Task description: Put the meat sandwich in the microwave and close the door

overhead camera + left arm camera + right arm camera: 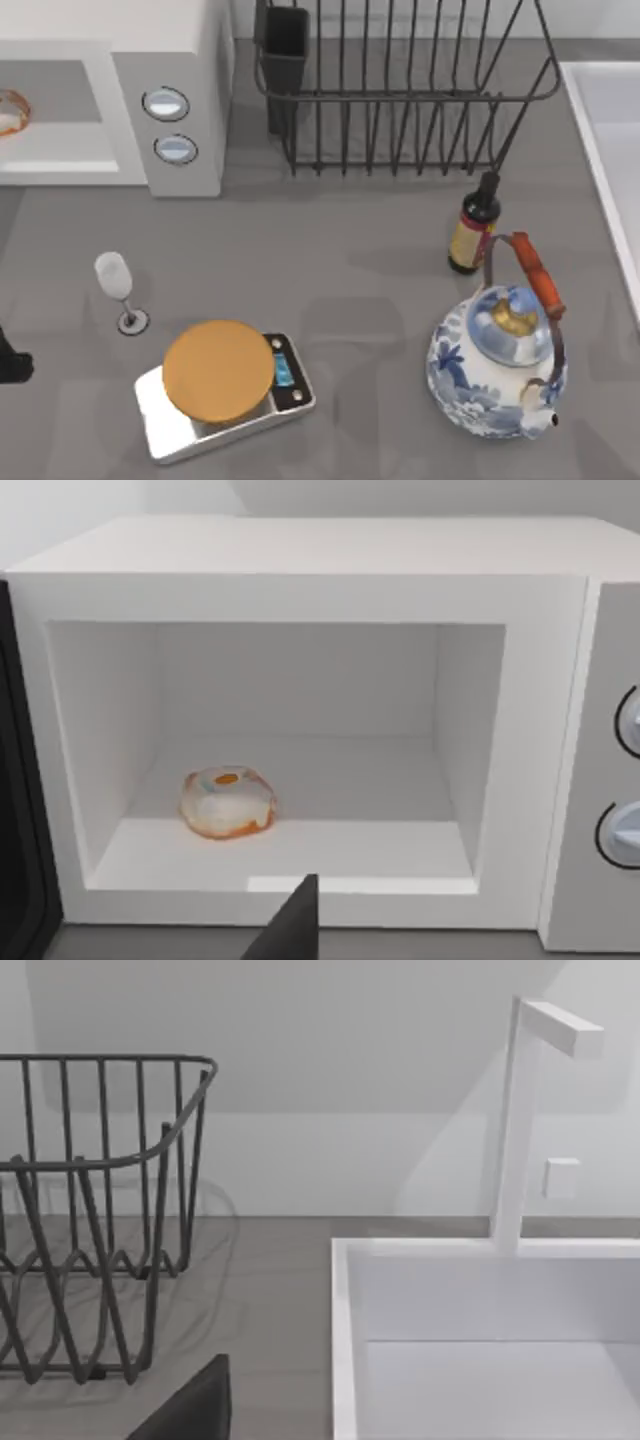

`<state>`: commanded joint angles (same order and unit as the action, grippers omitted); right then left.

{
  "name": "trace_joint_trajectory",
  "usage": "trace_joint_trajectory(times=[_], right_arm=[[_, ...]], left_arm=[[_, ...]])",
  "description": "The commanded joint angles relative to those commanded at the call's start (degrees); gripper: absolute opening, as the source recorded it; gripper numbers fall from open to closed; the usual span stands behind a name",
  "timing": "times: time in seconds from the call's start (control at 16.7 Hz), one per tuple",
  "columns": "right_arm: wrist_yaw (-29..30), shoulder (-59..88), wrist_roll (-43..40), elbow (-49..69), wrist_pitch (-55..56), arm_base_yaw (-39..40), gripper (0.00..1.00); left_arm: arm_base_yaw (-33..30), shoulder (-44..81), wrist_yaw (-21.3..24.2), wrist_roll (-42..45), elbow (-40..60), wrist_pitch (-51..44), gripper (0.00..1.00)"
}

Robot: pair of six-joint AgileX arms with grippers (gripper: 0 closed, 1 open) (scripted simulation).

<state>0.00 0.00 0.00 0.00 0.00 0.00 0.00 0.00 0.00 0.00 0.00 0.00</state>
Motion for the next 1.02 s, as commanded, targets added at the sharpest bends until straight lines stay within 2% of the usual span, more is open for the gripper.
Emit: trace_joint_trajectory(times=[0.42, 1.02], right_arm=[[0.0, 0.0, 0.0, 0.0, 0.0, 0.0, 1.0], [0.0, 0.0, 0.0, 0.0, 0.0, 0.0, 1.0]], left_arm=[[0.0, 0.0, 0.0, 0.0, 0.0, 0.0, 0.02], [-0.16, 0.0, -0.17, 0.0, 0.03, -0.02, 0.0]])
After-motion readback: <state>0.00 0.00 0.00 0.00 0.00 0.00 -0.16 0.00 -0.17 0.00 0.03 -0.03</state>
